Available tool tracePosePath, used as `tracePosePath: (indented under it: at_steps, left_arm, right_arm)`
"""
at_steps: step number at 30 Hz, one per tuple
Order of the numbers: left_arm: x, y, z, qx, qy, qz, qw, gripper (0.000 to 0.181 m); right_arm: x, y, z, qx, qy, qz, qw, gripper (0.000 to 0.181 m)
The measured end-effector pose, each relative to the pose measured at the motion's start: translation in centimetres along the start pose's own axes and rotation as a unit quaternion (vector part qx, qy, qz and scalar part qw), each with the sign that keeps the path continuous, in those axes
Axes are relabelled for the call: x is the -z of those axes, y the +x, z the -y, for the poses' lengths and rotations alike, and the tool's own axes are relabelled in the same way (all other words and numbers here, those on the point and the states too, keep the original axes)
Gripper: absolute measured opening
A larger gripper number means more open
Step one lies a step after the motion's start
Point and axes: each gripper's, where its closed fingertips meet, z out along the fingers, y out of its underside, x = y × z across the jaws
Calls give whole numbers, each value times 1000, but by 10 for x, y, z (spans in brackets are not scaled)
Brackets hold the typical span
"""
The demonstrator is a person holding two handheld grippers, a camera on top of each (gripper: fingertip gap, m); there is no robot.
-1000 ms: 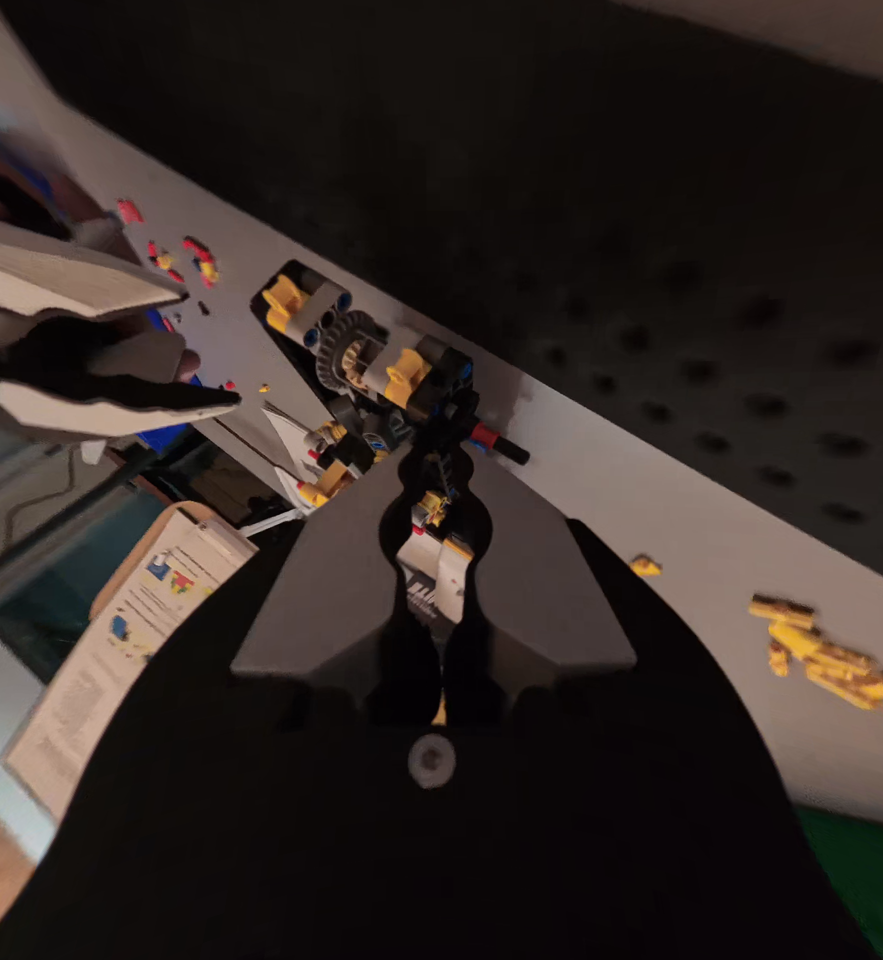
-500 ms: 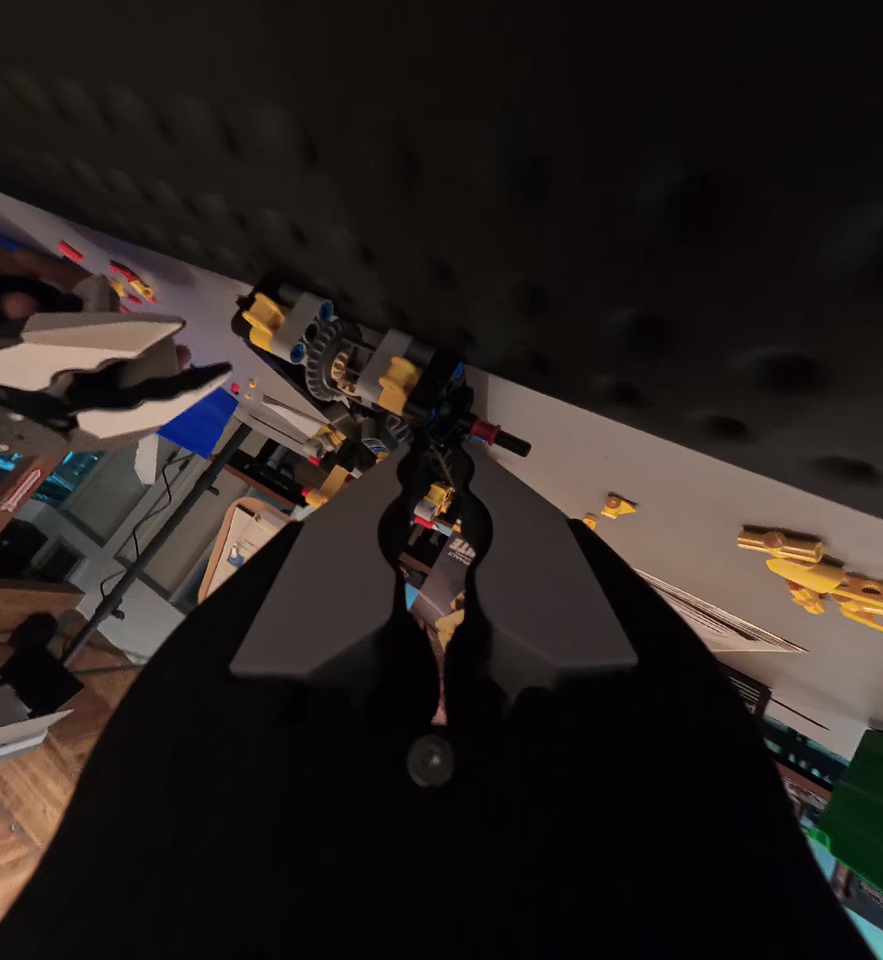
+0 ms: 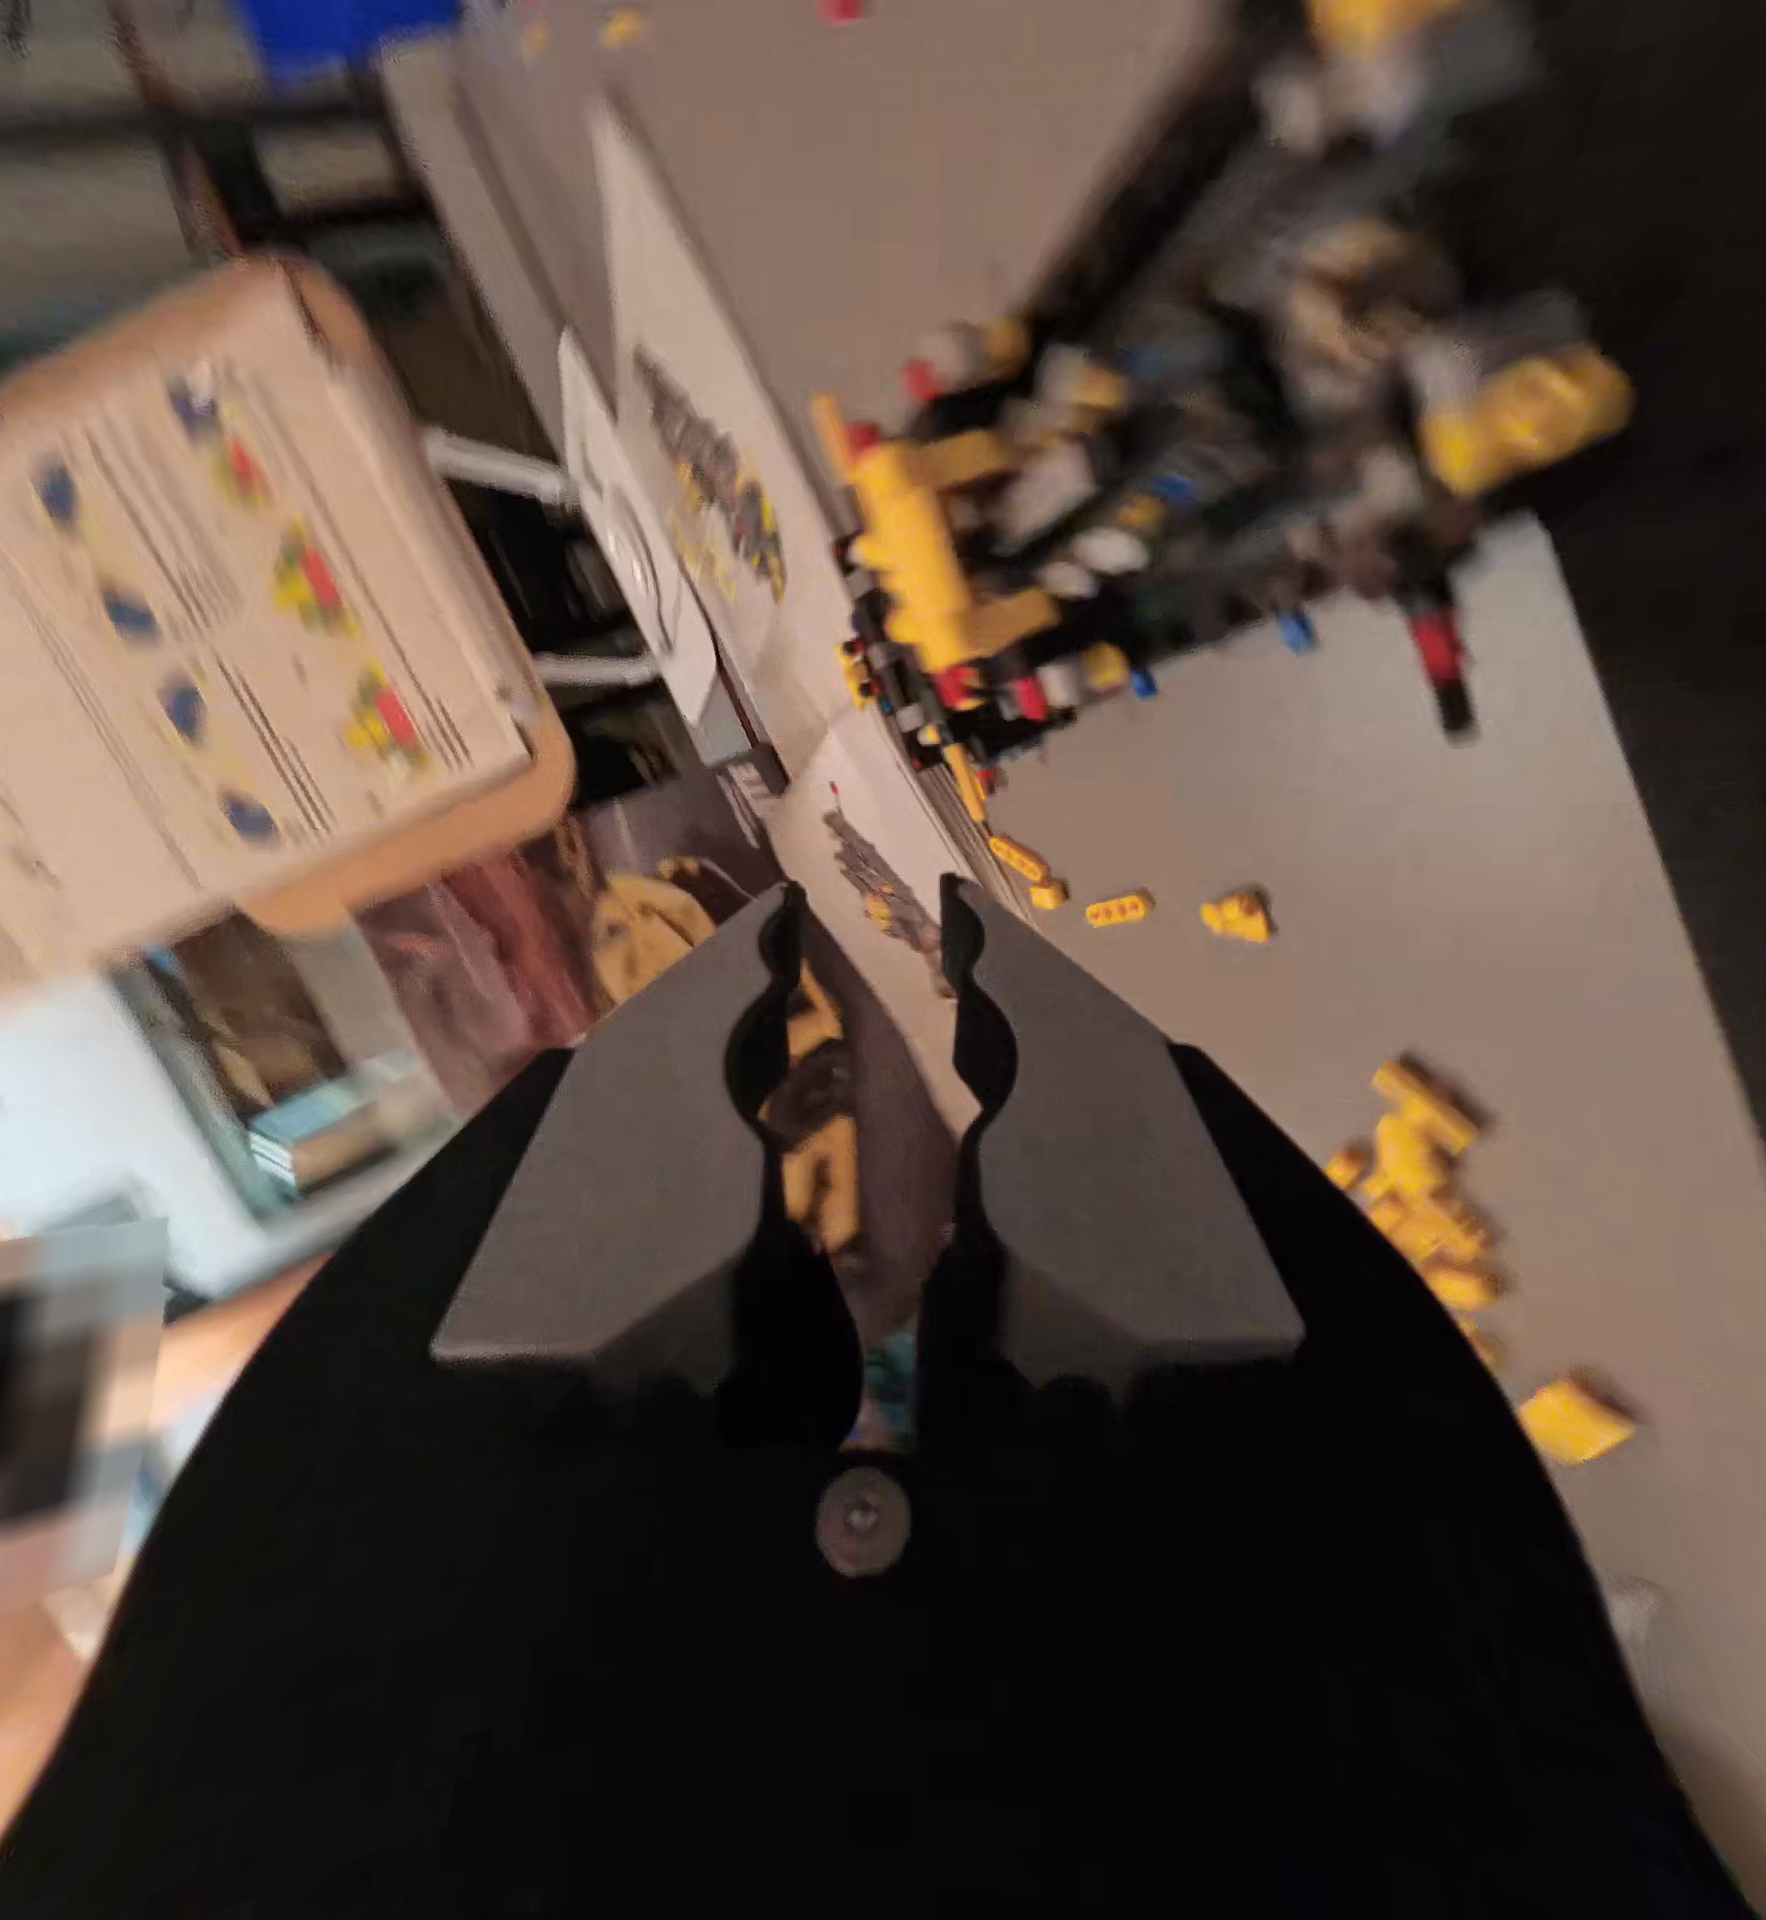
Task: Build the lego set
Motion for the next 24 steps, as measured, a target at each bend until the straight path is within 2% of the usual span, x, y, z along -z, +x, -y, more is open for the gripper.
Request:
tracePosePath:
  at_steps: [2, 4, 5, 6, 8, 10, 12, 16, 19, 24]
  left_arm:
    - [0, -10, 14, 158, 14, -34, 987, 26]
    - [2, -8, 46, 291, 52, -105, 950, 26]
    - [4, -3, 66, 330, 74, -146, 930, 26]
    - [3, -3, 83, 345, 91, -159, 921, 26]
    - [-4, -3, 107, 316, 96, -132, 935, 26]
    - [-19, 0, 115, 235, 50, -84, 967, 26]
    - [-29, -2, 124, 173, 27, -42, 984, 25]
    - [-37, -3, 140, 157, 33, -22, 987, 23]
    - [-39, -3, 149, 129, 44, 4, 991, 7]
    - [-44, -10, 144, 136, 25, 50, 989, 4]
  right_arm:
    - [-1, -1, 0, -7, 8, 6, 1000, 4]
    - [0, -1, 0, -3, 8, 8, 1000, 4]
    - [1, 0, -1, -4, -1, 8, 1000, 4]
    - [4, 0, 4, -13, 7, 10, 1000, 3]
    - [17, -3, 26, -40, 69, 31, 996, 3]
    - [33, -10, 47, -65, 125, 65, 988, 3]
    - [42, -17, 59, -69, 156, 87, 982, 3]
    - [46, -27, 66, -67, 167, 108, 978, 3]
    - [45, -28, 67, -65, 165, 108, 978, 3]
    - [47, -20, 69, -77, 179, 89, 977, 2]
